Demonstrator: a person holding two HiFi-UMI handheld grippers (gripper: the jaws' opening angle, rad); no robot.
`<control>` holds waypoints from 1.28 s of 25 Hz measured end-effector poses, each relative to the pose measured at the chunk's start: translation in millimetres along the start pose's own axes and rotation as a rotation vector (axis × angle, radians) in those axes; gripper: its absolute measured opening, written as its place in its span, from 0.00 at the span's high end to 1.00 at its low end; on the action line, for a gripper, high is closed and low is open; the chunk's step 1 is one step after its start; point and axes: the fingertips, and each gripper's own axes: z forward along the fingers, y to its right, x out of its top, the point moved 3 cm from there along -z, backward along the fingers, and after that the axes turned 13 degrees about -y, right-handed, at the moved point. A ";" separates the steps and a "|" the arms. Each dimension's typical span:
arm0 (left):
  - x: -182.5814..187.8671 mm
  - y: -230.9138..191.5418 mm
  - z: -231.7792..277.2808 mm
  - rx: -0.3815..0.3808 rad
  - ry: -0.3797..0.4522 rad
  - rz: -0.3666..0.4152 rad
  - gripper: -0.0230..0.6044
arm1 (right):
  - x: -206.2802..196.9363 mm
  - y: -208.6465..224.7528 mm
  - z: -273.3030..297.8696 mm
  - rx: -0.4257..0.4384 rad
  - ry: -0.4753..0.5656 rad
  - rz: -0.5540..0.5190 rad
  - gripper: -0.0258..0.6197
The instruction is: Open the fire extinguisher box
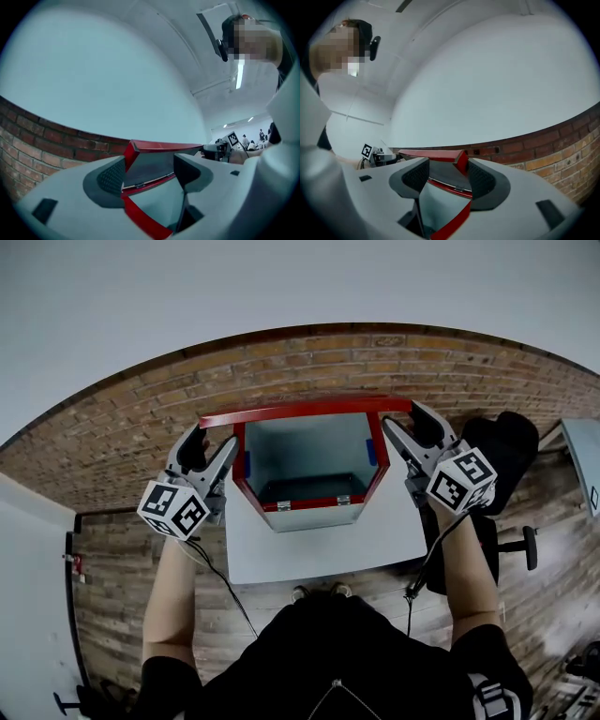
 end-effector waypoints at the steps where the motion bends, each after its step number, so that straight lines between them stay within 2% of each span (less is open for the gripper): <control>1: 6.7 -2.7 4.3 0.004 0.006 0.008 0.38 | 5.9 5.3 5.5 -0.001 0.006 0.004 0.55; 5: 28.8 -14.9 22.1 0.027 0.024 0.023 0.38 | 28.2 22.5 22.4 0.020 0.057 0.041 0.55; 14: 60.6 -45.0 59.4 0.054 0.046 -0.063 0.38 | 58.7 56.4 62.6 0.058 0.072 0.064 0.55; 20: 66.6 -59.5 80.8 0.080 0.017 -0.055 0.38 | 65.6 75.0 85.8 0.056 0.076 0.102 0.55; 32: 66.8 -79.3 108.9 0.114 -0.009 -0.041 0.38 | 65.5 98.8 120.1 -0.004 0.053 0.102 0.55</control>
